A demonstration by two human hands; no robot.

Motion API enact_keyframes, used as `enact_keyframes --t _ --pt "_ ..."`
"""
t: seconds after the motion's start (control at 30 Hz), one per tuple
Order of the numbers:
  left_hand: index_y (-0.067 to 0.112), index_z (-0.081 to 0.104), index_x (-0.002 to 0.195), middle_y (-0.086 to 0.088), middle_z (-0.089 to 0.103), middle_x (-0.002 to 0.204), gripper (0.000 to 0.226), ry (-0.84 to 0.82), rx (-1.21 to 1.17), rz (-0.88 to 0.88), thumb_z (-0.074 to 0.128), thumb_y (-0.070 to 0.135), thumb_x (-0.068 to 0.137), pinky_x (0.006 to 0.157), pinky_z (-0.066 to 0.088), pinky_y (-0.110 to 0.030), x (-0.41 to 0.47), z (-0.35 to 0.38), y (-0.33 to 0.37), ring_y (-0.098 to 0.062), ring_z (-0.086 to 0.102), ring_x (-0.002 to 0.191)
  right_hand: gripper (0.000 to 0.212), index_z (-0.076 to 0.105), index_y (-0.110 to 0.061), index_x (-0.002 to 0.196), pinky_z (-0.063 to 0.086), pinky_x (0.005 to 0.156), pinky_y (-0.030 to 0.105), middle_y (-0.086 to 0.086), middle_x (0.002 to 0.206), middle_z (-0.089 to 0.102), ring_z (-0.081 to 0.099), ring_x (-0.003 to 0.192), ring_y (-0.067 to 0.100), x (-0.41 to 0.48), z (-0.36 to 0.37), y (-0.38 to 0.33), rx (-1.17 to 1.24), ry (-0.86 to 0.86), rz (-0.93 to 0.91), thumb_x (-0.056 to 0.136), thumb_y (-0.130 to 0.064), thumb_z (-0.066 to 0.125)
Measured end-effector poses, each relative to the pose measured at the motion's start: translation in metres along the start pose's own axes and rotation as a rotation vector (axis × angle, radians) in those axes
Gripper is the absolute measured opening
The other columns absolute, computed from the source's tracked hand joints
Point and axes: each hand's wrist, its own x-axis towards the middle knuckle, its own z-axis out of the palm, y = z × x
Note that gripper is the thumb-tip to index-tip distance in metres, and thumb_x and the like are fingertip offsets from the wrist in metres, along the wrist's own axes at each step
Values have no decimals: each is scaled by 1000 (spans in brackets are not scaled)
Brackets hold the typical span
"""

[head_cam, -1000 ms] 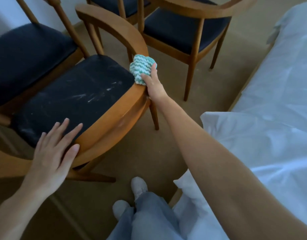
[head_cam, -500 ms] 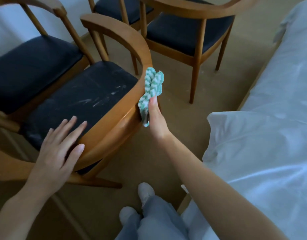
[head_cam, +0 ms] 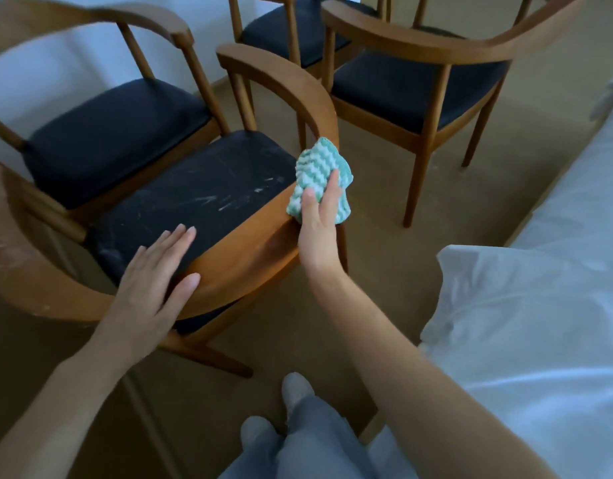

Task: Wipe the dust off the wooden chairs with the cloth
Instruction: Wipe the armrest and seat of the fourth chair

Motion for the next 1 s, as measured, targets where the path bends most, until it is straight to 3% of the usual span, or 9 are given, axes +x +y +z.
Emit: enact_keyframes --t 0.1,0.23,0.37,0.47,0.53,0.63,0.7,0.8,1.0 --pt "33 18 144 11 19 152 60 18 -7 8 23 57 90 115 -1 -18 -3 -1 -1 2 8 141 64 -21 -48 139 -2 116 32 -20 151 -30 -24 139 0 -70 42 0 -3 -6 -109 99 -47 29" --pt "31 19 144 10 19 151 60 19 0 21 26 56 90 117 6 -32 -6 -4 -4 -3 11 142 57 -17 -61 133 -3 114 30 -31 142 -37 -27 136 -5 -93 57 6 28 -3 -186 94 -53 25" --pt "34 16 143 14 17 150 60 23 26 -31 22 58 88 116 3 -29 -10 -6 -6 1 7 141 38 21 -59 129 25 114 35 -5 156 12 18 142 9 -41 16 5 106 23 -182 94 -49 33" --pt "36 14 143 16 14 151 63 0 34 -58 17 64 86 116 2 -29 -13 -3 -9 -1 6 142 32 36 -25 132 46 76 12 -10 108 49 54 89 -4 5 -13 -13 100 37 -112 100 -24 41" --pt "36 13 143 17 13 151 65 -5 44 -54 15 68 86 115 -1 -25 -15 -3 -12 0 5 142 46 24 -25 142 43 67 5 -13 108 44 51 87 -2 22 -20 -20 95 15 -65 100 -19 41" --pt "35 15 142 16 14 150 69 -3 36 -54 12 72 85 114 0 -25 -15 -4 -17 -1 7 141 63 -7 -29 150 35 86 5 -8 136 31 44 114 1 18 -15 -10 84 -32 -32 102 -32 35" --pt "36 17 142 16 16 149 67 6 33 -55 12 72 85 115 3 -28 -15 -4 -17 -2 9 141 67 -12 -33 148 22 111 23 -5 155 11 23 140 15 3 -5 7 103 -24 -13 99 -50 30" --pt "39 18 140 16 18 148 59 12 2 -66 19 64 86 115 3 -27 -14 -3 -12 0 9 140 68 -16 -56 133 10 120 43 -11 158 -10 -2 146 10 -39 20 35 138 -68 -17 83 -70 29" --pt "33 23 140 10 21 148 58 7 1 -64 22 55 87 115 8 -36 -23 -6 -11 -9 15 140 74 -32 -49 128 -1 105 1 -25 145 -37 -24 133 -15 -132 77 44 208 -199 -23 93 -51 34"
